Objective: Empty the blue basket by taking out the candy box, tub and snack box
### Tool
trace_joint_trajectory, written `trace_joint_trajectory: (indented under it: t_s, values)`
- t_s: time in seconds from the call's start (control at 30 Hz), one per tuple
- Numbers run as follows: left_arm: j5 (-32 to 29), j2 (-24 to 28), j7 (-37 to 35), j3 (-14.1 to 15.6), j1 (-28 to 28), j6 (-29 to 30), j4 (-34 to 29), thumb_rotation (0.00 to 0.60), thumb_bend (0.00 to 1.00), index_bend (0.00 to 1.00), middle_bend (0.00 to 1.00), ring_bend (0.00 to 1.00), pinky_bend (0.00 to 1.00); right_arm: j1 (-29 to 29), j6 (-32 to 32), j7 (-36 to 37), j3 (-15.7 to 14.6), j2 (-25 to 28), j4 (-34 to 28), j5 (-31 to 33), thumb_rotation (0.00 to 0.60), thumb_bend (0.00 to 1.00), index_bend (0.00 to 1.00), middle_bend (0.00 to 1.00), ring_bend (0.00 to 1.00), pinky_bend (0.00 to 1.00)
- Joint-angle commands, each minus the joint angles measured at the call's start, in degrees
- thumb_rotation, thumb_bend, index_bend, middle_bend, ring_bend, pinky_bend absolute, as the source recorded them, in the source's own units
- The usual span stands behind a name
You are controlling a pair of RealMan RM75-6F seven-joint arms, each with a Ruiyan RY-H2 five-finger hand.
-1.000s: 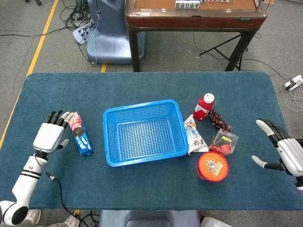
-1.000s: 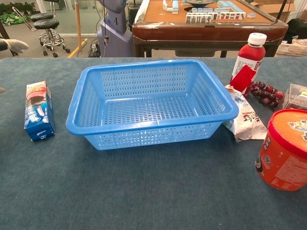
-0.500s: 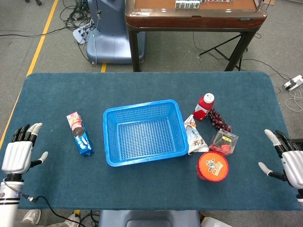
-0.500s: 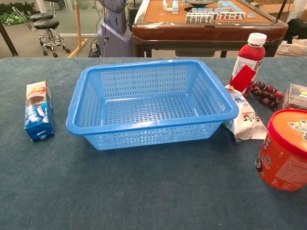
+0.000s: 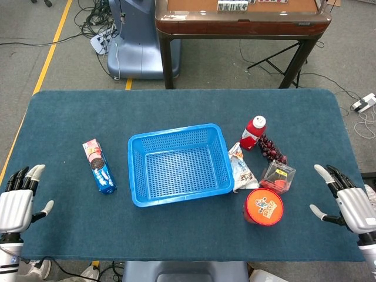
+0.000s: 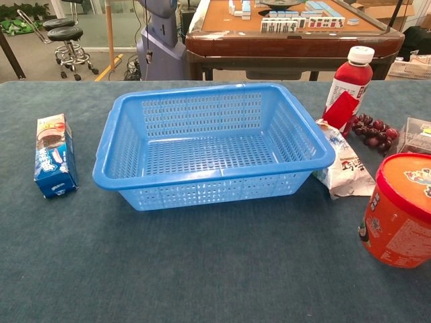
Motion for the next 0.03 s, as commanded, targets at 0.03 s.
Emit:
trace_joint_trajectory:
  t_s: [0.03]
  values:
    - [0.35,-0.26,0.09,0.10,0.25,-0.13,0.20,0.600,0.27,0.09,0.12,0.07,0.08,0.11,-0.01,-0.15,0.11,0.10,-0.28,-0.15,0.600,0.23,0.05,0.14,0.06,0.15]
